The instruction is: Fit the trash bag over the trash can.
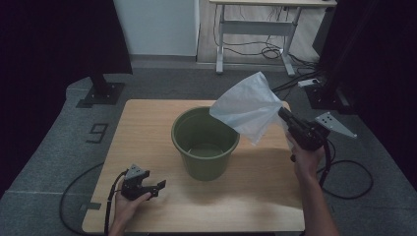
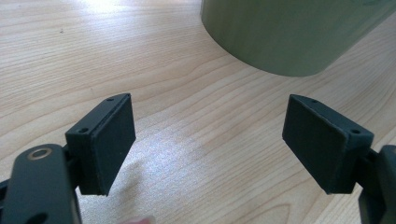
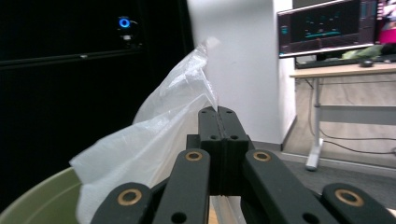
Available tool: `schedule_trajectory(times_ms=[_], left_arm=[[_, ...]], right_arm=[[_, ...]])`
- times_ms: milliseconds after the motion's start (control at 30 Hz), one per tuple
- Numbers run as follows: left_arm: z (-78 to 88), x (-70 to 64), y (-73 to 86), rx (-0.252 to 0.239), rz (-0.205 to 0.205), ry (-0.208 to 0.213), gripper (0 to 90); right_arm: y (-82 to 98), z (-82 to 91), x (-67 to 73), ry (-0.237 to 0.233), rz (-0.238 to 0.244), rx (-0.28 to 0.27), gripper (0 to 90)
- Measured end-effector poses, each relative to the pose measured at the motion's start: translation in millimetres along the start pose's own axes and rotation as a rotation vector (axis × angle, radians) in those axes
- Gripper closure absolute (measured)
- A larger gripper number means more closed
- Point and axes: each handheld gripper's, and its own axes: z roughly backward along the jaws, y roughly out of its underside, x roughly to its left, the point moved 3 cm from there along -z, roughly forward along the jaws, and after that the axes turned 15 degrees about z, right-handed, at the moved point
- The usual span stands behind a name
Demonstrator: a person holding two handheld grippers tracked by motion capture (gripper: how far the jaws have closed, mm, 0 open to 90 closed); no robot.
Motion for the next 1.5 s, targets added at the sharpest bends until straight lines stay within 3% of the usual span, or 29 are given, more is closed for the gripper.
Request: schedule_trajectory(times_ms=[133, 233, 267, 400, 600, 633, 667, 700, 900, 933, 1000, 1033, 1067, 1100, 1200, 1400, 1500], left_arm=[[-1.3, -0.1, 0.3, 0.004, -0.002, -0.003, 17.0], [-1.8, -0.8, 0.5, 0.008, -0.003, 0.0, 17.0], [-1.8, -0.8, 0.5, 0.008, -0.003, 0.0, 17.0], [-0.6, -0.1, 0.1, 0.004, -0.005, -0.002, 17.0], [-0.5, 0.4, 0.2, 0.003, -0.003, -0.001, 17.0], [-0.8, 0.3, 0.2, 0.004, -0.003, -0.001, 17.0], [-0.8, 0.3, 0.2, 0.004, -0.003, -0.001, 17.0], [-1.0, 0.0, 0.3, 0.005, -0.004, 0.0, 17.0], [-0.4, 0.2, 0.3, 0.005, -0.005, -0.001, 17.0], [-0.3, 0.7, 0.4, 0.005, -0.002, 0.0, 17.0], [0.0, 0.9, 0.3, 0.007, 0.002, 0.004, 17.0], [0.0, 0.9, 0.3, 0.007, 0.002, 0.004, 17.0], [0.9, 0.6, -0.4, 0.004, 0.01, 0.021, 17.0], [3.2, -0.6, -2.1, -0.008, 0.015, 0.031, 17.0], [4.3, -1.1, -2.8, -0.017, 0.013, 0.028, 17.4], [3.4, -2.6, -3.1, -0.022, 0.009, 0.019, 17.8], [3.7, -4.1, -4.3, -0.032, 0.009, 0.015, 17.9]], right_arm=[[-3.9, -2.1, 10.7, -0.022, 0.02, -0.004, 88.8], [-4.6, -8.6, 29.0, -0.058, 0.069, 0.016, 88.8], [-4.6, -8.6, 29.0, -0.058, 0.069, 0.016, 88.8], [3.3, -18.4, 55.1, -0.132, 0.085, 0.033, 88.8], [7.1, -22.9, 74.6, -0.194, 0.102, 0.042, 88.8], [12.5, -25.8, 83.7, -0.225, 0.123, 0.065, 88.7], [12.5, -25.8, 83.7, -0.225, 0.123, 0.065, 88.7], [21.6, -30.4, 93.0, -0.252, 0.146, 0.103, 88.7], [45.5, -41.0, 108.1, -0.306, 0.142, 0.176, 88.5], [52.9, -43.1, 112.0, -0.327, 0.125, 0.194, 85.4], [57.5, -42.7, 115.0, -0.343, 0.142, 0.197, 73.0], [58.3, -41.0, 116.1, -0.335, 0.154, 0.191, 65.9], [58.3, -41.0, 116.1, -0.335, 0.154, 0.191, 65.9], [57.6, -33.9, 116.3, -0.304, 0.174, 0.169, 52.5], [56.7, -21.3, 112.5, -0.25, 0.164, 0.152, 36.4], [69.8, 2.6, 104.9, -0.207, 0.147, 0.176, 25.2], [94.7, 16.0, 103.3, -0.188, 0.144, 0.234, 21.7]])
